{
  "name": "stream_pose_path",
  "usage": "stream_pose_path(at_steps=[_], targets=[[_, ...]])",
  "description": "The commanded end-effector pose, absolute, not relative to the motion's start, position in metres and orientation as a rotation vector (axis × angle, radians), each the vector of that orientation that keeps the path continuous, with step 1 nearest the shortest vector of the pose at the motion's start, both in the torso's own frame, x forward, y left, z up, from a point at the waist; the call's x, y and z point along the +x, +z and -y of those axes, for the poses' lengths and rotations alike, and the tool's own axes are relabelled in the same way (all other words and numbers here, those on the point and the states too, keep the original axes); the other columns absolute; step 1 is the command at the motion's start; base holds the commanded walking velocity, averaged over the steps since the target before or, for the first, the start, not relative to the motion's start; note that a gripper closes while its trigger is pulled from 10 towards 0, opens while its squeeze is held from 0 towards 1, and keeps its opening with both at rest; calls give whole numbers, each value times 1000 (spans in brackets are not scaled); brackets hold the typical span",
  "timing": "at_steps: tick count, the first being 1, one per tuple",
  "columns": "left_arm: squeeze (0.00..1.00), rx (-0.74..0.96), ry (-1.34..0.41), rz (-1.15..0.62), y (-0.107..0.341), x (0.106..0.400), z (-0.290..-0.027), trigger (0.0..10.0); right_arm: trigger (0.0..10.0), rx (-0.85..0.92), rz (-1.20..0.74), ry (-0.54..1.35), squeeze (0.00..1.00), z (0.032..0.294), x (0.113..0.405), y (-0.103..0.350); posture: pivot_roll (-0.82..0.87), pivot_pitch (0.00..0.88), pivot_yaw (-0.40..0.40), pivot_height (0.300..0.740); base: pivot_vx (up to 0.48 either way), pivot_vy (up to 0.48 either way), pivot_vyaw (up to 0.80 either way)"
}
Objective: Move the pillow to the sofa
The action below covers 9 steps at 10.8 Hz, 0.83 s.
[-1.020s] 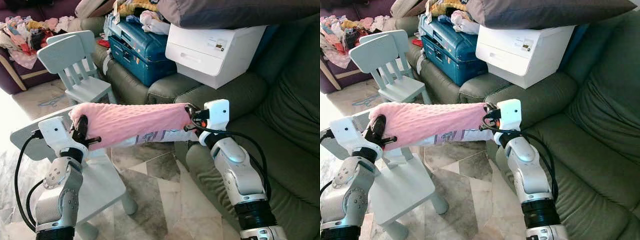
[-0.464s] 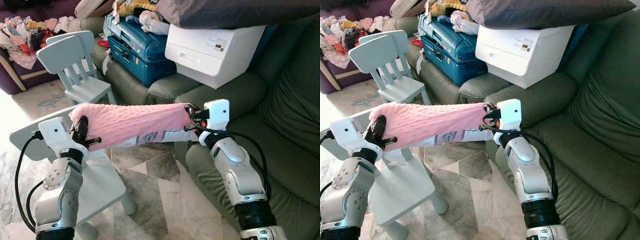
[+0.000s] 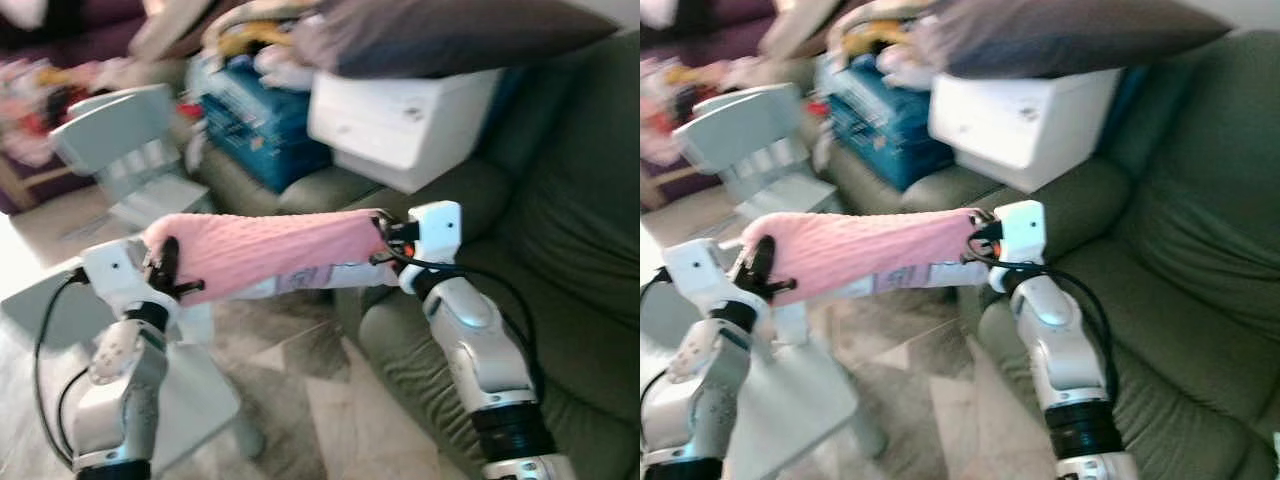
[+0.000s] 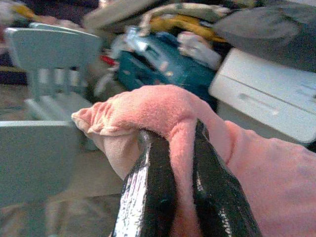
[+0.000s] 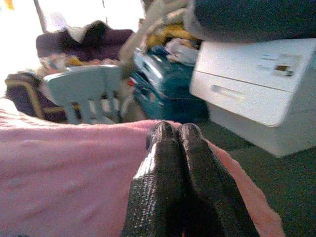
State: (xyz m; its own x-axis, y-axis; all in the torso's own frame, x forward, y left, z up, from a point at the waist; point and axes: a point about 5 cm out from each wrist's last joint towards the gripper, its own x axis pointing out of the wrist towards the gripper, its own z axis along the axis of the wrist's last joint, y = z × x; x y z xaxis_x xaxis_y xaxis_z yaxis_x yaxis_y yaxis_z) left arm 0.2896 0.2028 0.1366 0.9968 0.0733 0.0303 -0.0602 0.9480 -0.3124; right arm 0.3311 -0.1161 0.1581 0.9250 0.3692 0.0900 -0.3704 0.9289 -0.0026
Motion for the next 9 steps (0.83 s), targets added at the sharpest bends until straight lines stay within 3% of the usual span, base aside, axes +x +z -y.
stream_pose_path(at_steps=[1, 9], targets=[[0, -294, 94, 65, 141, 287, -212, 10000, 10000, 25, 119, 377, 0, 114, 331, 166, -249, 0, 58, 740, 319, 0, 0], [0, -298, 88, 58, 140, 287, -210, 10000, 10000, 27, 117, 378, 0, 113, 330, 165, -248, 0, 61, 740, 317, 0, -66]])
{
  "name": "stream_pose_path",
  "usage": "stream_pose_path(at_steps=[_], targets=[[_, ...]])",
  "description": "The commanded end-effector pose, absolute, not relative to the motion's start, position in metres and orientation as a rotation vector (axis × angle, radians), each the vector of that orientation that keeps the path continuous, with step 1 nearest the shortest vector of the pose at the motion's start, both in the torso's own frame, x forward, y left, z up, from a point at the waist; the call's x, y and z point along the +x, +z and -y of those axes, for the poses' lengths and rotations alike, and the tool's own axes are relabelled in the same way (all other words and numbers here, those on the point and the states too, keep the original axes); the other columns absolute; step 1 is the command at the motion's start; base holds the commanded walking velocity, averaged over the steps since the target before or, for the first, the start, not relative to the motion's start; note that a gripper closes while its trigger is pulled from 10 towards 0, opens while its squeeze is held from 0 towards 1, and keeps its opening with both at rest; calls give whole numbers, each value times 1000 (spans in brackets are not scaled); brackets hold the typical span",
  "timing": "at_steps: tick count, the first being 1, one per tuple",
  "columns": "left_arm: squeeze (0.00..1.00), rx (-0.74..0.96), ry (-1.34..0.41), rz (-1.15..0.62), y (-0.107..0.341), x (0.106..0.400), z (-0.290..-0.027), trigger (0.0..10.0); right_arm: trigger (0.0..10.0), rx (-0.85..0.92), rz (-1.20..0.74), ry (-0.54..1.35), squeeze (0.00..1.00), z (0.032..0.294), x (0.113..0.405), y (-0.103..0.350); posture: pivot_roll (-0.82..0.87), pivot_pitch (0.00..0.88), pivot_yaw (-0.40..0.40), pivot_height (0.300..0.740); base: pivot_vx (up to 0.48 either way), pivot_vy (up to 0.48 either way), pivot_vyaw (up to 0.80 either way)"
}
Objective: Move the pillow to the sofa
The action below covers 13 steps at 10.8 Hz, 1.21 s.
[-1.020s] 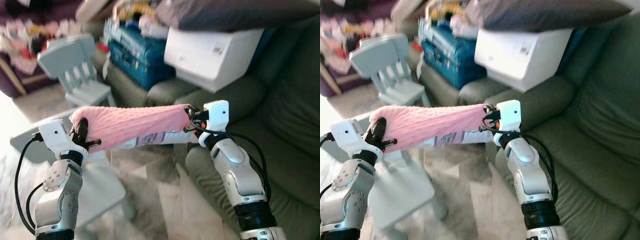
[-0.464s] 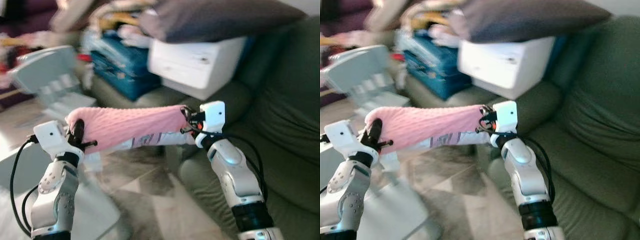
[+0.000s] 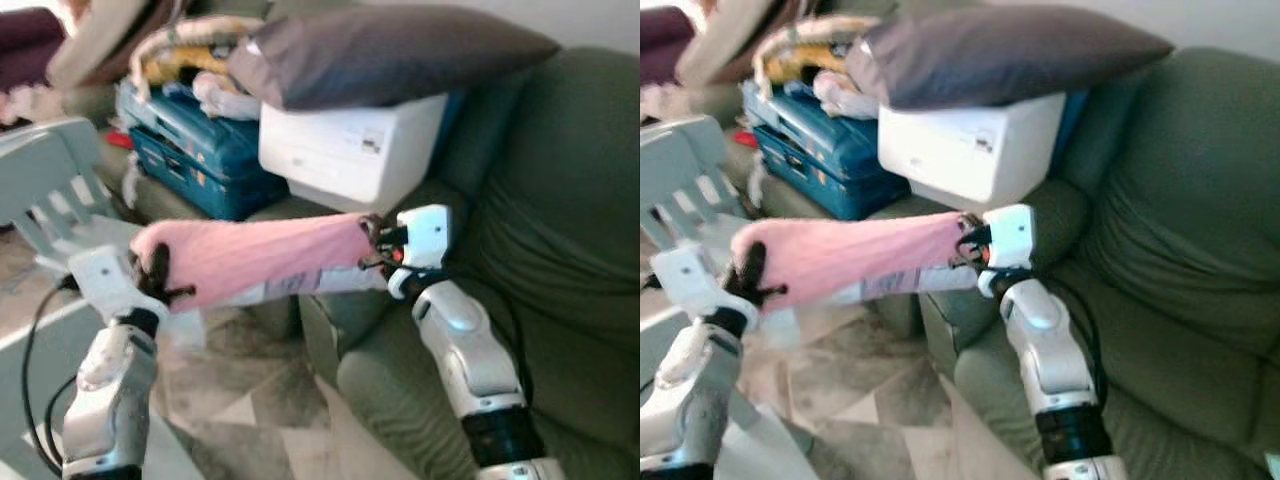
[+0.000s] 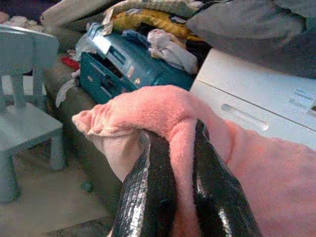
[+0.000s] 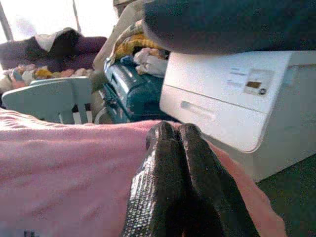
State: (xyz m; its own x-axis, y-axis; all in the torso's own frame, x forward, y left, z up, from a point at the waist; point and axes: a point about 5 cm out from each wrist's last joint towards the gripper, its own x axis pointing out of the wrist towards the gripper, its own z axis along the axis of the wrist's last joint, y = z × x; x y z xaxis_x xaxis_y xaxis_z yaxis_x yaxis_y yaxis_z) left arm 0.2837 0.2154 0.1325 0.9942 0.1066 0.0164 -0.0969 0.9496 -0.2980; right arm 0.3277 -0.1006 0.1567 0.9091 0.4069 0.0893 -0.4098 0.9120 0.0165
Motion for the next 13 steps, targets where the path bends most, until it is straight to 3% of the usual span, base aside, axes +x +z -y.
stream_pose_path(at_steps=[1, 3, 8, 10, 13], targets=[[0, -296, 85, 58, 140, 287, -210, 10000, 10000, 27, 117, 378, 0, 113, 330, 165, -248, 0, 61, 740, 319, 0, 0], [0, -296, 85, 54, 139, 287, -210, 10000, 10000, 28, 113, 376, 0, 113, 330, 165, -247, 0, 60, 740, 319, 0, 0], [0, -319, 82, 40, 137, 288, -208, 10000, 10000, 26, 104, 375, 0, 113, 330, 164, -249, 0, 61, 740, 289, 0, -800], [0, -321, 142, 6, 134, 290, -211, 10000, 10000, 23, 104, 376, 0, 113, 330, 163, -250, 0, 61, 740, 0, 0, -800], [0, -327, 155, -3, 134, 292, -214, 10000, 10000, 19, 111, 383, 0, 113, 329, 164, -250, 0, 62, 740, 0, 0, 0]])
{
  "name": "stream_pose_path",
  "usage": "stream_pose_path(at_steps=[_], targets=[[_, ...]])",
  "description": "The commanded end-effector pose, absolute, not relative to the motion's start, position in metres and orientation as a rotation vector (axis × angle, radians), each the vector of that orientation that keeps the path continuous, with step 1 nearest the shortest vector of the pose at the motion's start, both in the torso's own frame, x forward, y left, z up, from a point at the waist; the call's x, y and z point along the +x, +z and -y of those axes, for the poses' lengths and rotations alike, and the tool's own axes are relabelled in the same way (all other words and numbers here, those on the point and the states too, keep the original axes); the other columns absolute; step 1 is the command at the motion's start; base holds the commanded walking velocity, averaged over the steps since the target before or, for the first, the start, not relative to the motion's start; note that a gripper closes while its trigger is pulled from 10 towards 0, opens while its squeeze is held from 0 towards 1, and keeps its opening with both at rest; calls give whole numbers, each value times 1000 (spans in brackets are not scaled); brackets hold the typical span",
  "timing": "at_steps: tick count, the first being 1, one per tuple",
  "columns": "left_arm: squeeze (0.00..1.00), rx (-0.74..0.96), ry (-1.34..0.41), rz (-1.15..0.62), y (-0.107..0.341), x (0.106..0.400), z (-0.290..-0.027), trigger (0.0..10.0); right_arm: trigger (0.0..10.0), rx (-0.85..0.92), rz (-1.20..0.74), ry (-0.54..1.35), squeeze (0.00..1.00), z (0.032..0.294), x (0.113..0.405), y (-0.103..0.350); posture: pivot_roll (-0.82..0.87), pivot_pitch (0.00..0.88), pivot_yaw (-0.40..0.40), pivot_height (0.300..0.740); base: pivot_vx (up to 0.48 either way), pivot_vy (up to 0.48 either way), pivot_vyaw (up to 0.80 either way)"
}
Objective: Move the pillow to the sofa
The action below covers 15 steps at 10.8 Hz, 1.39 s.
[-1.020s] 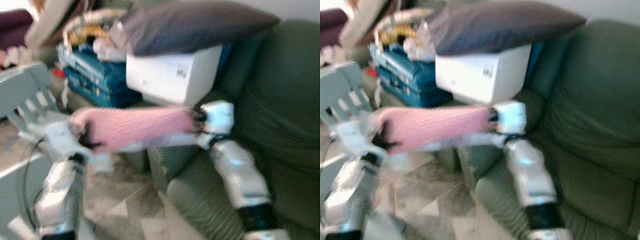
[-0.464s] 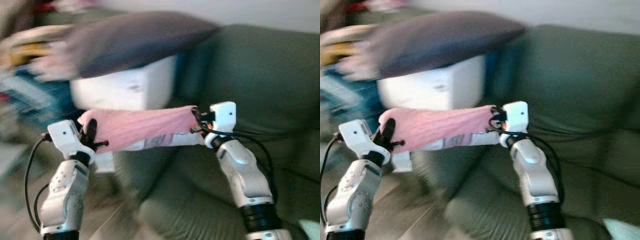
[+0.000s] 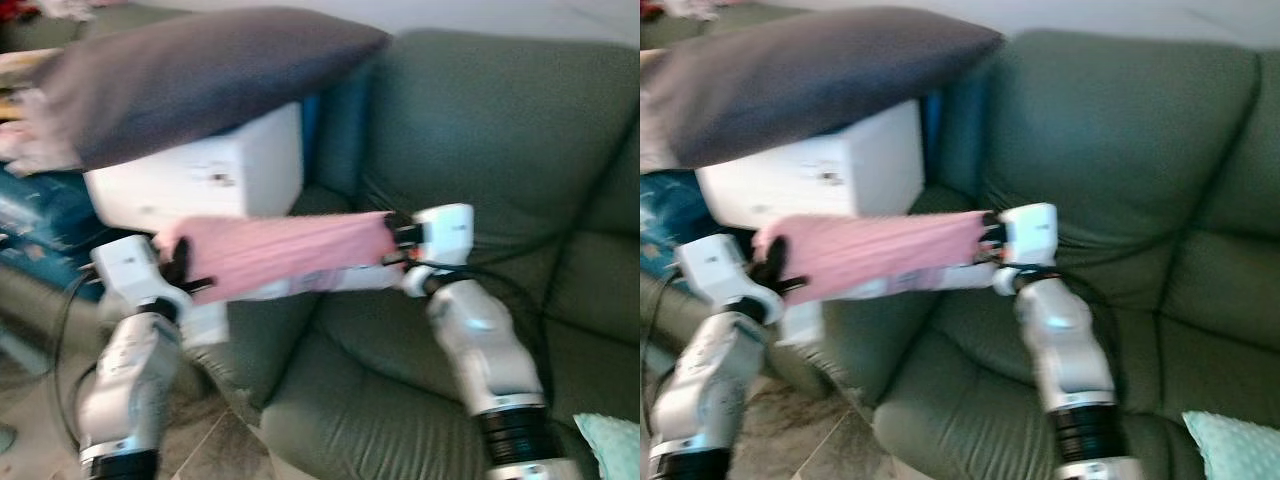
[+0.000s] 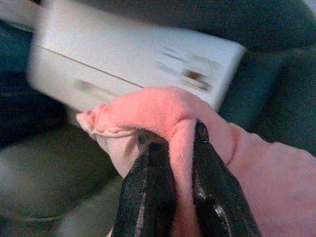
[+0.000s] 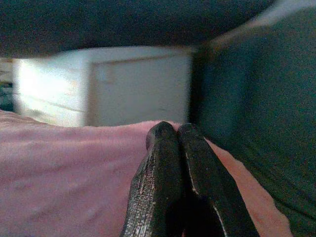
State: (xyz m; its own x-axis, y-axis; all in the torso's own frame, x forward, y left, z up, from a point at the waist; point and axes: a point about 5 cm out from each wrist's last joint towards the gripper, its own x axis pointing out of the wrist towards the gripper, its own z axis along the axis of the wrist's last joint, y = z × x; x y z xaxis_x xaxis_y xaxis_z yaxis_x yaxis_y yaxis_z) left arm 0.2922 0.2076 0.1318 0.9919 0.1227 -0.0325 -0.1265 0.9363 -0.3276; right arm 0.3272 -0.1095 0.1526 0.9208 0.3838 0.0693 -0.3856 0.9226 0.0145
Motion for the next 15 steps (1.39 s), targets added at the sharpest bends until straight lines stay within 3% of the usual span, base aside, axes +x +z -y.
stream_pose_path(at_steps=[1, 3, 6, 11, 15], targets=[[0, -325, 153, -10, 134, 292, -214, 10000, 10000, 20, 110, 382, 0, 113, 329, 164, -250, 0, 62, 740, 0, 0, 0], [0, -325, 153, -12, 134, 292, -215, 10000, 10000, 22, 106, 382, 0, 113, 329, 163, -248, 0, 61, 740, 0, 407, 0], [0, -326, 163, -25, 132, 291, -216, 10000, 10000, 21, 104, 384, 0, 113, 329, 163, -247, 0, 59, 740, 0, 0, 0], [0, -307, 128, -62, 127, 290, -212, 10000, 10000, 22, 101, 380, 0, 112, 328, 162, -248, 0, 61, 740, 0, 480, 0], [0, -306, 79, -78, 126, 290, -202, 10000, 10000, 20, 98, 378, 0, 112, 329, 161, -243, 0, 59, 740, 0, 0, 0]])
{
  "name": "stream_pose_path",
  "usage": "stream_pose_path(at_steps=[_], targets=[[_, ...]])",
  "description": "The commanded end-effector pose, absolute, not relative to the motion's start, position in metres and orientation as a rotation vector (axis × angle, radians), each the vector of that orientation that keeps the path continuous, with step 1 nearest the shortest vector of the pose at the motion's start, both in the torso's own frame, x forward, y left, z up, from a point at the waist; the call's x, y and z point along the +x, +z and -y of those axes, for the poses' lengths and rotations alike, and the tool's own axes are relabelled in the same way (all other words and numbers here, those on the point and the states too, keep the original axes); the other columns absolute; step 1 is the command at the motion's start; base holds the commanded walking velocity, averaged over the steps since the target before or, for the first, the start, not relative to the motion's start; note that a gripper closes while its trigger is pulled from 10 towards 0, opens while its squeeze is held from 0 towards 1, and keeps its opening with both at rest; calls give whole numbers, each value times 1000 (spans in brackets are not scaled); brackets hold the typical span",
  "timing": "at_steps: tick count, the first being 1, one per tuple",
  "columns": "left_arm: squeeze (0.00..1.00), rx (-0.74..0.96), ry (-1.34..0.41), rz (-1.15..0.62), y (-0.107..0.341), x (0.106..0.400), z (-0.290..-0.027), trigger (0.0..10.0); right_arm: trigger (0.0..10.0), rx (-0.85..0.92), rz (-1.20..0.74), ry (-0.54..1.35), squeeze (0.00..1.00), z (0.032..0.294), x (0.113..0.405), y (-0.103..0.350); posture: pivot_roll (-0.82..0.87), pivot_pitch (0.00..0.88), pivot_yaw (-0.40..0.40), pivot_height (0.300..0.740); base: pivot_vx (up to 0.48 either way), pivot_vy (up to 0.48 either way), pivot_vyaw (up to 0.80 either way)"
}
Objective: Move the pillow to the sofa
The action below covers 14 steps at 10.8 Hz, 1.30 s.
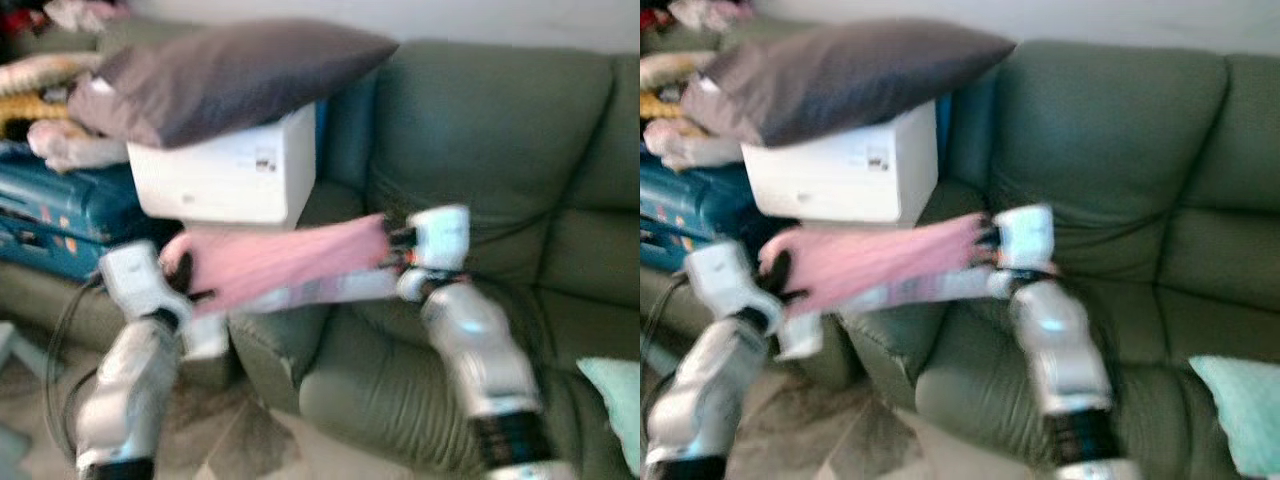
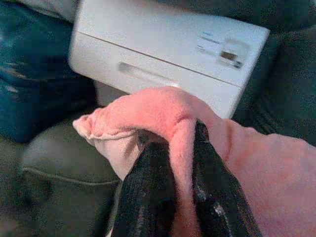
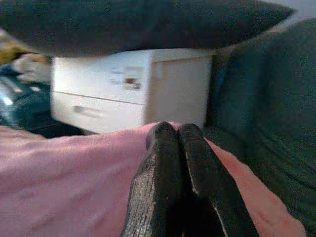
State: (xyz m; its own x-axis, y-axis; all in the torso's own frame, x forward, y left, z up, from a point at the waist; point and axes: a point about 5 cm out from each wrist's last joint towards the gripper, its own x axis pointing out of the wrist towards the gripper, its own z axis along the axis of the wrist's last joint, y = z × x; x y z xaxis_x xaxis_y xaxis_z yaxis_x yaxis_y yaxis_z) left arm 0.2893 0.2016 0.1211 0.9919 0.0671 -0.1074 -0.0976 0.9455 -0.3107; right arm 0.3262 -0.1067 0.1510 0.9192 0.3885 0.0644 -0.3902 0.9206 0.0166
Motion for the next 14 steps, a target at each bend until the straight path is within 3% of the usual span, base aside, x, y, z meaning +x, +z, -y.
stream_pose_path(at_steps=[1, 4, 14], targets=[[0, -295, 68, -77, 127, 291, -201, 10000, 10000, 19, 96, 378, 0, 112, 330, 161, -242, 0, 59, 740, 0, 0, 0], [0, -303, 55, -88, 126, 290, -198, 10000, 10000, 1, 83, 367, 0, 112, 331, 159, -240, 0, 58, 740, 0, 0, 0], [0, -345, 68, -97, 123, 292, -197, 10000, 10000, -14, 55, 355, 0, 117, 331, 157, -258, 0, 60, 740, 0, 0, -787]])
